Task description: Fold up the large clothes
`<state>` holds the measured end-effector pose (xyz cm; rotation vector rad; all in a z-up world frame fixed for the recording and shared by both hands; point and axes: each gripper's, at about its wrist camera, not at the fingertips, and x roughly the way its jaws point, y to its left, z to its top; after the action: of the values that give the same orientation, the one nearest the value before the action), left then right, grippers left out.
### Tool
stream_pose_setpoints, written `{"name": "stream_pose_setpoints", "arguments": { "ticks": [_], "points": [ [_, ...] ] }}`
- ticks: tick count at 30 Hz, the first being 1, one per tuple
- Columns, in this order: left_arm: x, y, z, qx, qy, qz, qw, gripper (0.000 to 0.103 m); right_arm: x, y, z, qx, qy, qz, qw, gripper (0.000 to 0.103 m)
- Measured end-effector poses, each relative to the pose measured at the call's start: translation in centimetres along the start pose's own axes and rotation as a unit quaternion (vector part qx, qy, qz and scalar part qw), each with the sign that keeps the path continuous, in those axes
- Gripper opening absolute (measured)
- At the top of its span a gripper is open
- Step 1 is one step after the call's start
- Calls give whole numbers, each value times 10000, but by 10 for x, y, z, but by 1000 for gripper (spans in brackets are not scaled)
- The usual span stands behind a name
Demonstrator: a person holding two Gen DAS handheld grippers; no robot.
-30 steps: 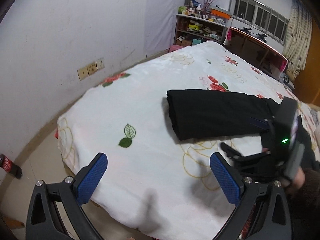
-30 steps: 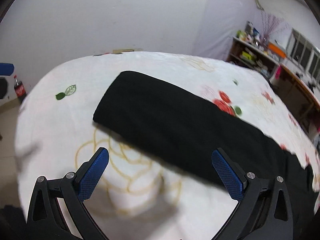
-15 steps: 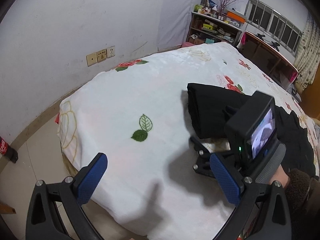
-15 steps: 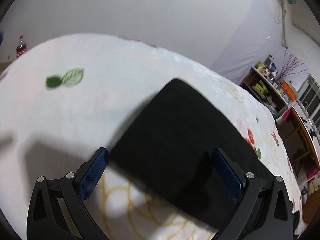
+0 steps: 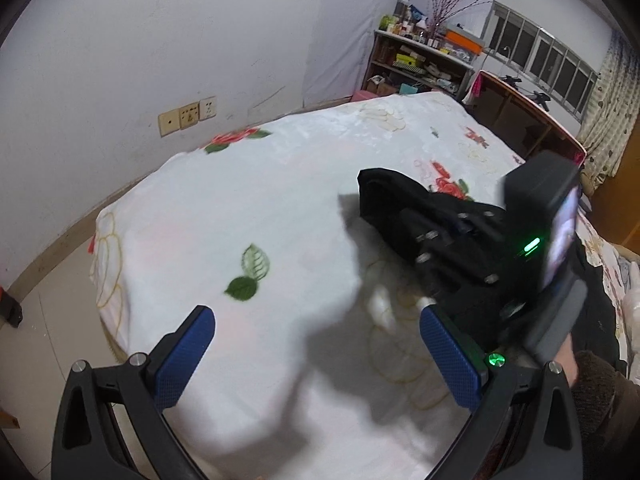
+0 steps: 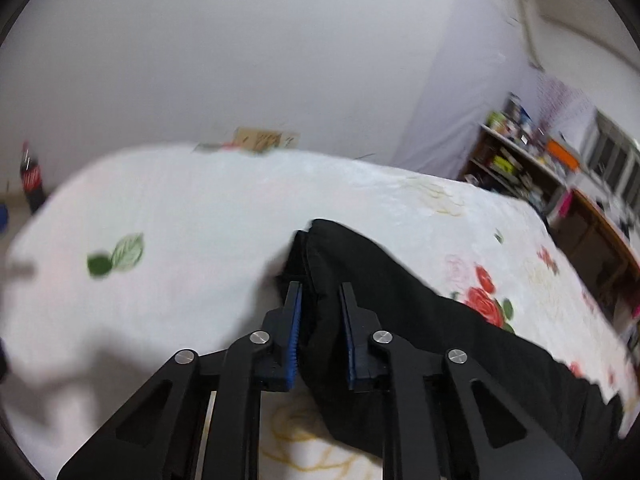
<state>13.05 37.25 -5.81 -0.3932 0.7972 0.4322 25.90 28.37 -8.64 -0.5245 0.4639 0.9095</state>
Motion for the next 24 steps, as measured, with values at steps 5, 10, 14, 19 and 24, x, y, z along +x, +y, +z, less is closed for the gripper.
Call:
{"name": "stream_pose_setpoints", "arguments": {
  "ticks": [5, 10, 14, 19, 24],
  "points": [
    [5, -22, 7, 48, -36, -177, 9998, 103, -34, -66, 10, 945, -182, -42, 9953, 16],
    [11, -54, 14, 269, -2, -317, 9991, 103, -64, -132, 11, 1870, -339, -162, 9816, 15],
    [17, -83, 20, 484, 15, -578, 9972, 103, -94, -171, 5, 2159, -524, -438, 9740, 15],
    [24, -123, 26, 742, 76, -865, 9935, 103, -126, -210, -9, 2404, -591, -767, 9658, 15],
    [29, -161, 28, 975, 77, -1115, 9889, 103, -160, -252, -29, 2568, -614, -1190, 9572, 5]
  ]
}}
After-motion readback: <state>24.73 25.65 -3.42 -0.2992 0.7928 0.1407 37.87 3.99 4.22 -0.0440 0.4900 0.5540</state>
